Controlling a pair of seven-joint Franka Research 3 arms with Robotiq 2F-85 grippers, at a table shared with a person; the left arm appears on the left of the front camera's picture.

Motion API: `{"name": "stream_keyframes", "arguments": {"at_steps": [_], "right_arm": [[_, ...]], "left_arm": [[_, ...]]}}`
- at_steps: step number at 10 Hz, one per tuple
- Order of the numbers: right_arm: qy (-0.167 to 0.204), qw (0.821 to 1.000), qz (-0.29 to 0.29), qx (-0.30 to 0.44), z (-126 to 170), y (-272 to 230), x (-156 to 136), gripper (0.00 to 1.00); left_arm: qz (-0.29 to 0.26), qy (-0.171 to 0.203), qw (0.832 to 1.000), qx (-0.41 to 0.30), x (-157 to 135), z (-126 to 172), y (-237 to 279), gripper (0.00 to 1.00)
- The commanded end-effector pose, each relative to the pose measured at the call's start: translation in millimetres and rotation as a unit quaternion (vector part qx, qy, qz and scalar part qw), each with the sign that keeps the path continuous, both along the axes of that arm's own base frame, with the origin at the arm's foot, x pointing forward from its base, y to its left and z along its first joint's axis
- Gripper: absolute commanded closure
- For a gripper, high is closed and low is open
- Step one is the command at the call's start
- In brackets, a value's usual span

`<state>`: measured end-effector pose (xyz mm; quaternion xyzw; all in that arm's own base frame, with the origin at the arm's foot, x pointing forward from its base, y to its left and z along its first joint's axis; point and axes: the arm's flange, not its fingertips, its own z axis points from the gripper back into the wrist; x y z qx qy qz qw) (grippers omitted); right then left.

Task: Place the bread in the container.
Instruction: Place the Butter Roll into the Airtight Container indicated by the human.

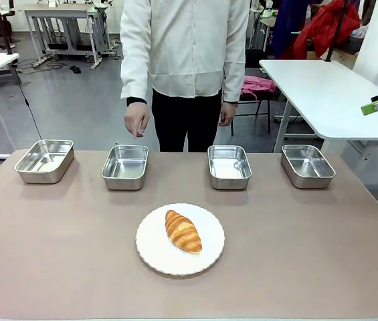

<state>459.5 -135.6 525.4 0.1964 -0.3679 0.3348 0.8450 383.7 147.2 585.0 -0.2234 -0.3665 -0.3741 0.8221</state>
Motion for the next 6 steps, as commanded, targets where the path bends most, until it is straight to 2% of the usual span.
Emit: {"name": "stream_keyframes", "arguments": {"at_steps": [1,6], "right_arm": [[-0.006,1.000,0.002,0.007,0.5,0.5,1.4,0.00],[-0.006,1.000,0.002,0.007,0.5,0.5,1.4,0.00]], "left_arm": [[-0.005,-0.006,1.000,-0.002,-1.7,2.2,-0.2,0.00],[-0.005,-0.006,1.000,-0.002,-1.7,2.2,-0.2,0.00]]}}
